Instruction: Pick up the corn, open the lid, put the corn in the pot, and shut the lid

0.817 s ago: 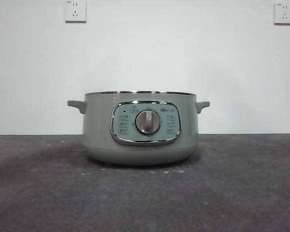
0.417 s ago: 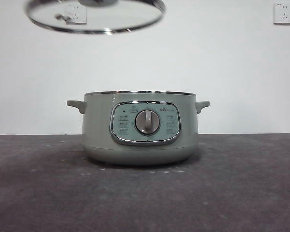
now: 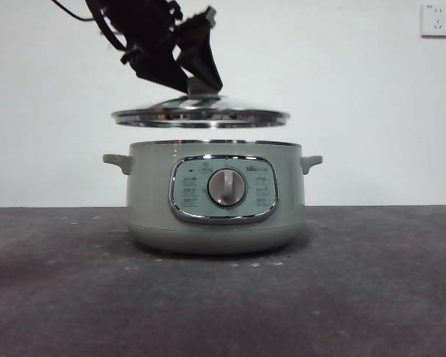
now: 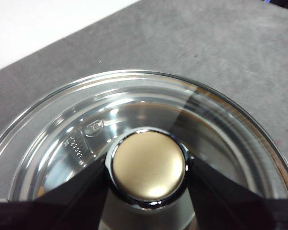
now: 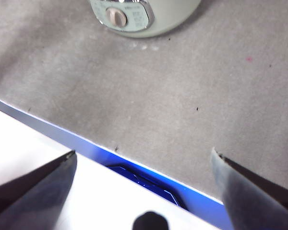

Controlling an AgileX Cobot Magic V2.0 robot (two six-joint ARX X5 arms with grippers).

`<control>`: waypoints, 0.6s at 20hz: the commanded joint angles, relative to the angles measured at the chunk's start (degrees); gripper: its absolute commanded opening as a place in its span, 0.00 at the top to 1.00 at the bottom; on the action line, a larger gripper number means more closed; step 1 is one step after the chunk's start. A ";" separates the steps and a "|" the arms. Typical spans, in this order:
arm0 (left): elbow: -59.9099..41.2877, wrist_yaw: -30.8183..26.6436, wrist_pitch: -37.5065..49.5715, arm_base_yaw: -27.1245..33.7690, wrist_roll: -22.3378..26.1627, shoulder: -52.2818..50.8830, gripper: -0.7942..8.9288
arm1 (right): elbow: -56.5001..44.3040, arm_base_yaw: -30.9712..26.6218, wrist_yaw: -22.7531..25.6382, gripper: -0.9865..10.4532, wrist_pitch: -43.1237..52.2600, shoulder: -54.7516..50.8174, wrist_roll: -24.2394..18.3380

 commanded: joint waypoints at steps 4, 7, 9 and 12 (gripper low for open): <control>2.95 0.44 5.79 -0.17 0.28 2.32 0.93 | -1.49 0.07 0.33 0.50 -1.49 -0.37 0.66; 2.95 0.42 5.81 -0.24 0.26 3.80 0.93 | -1.49 0.07 1.38 0.50 -1.49 -0.37 0.66; 2.95 0.46 5.97 -0.28 0.24 4.52 0.93 | -1.51 0.07 2.25 0.50 -1.49 -0.37 0.66; 2.95 0.74 6.03 -0.52 0.24 4.59 0.93 | -1.51 0.07 3.82 0.50 -1.49 -0.37 0.63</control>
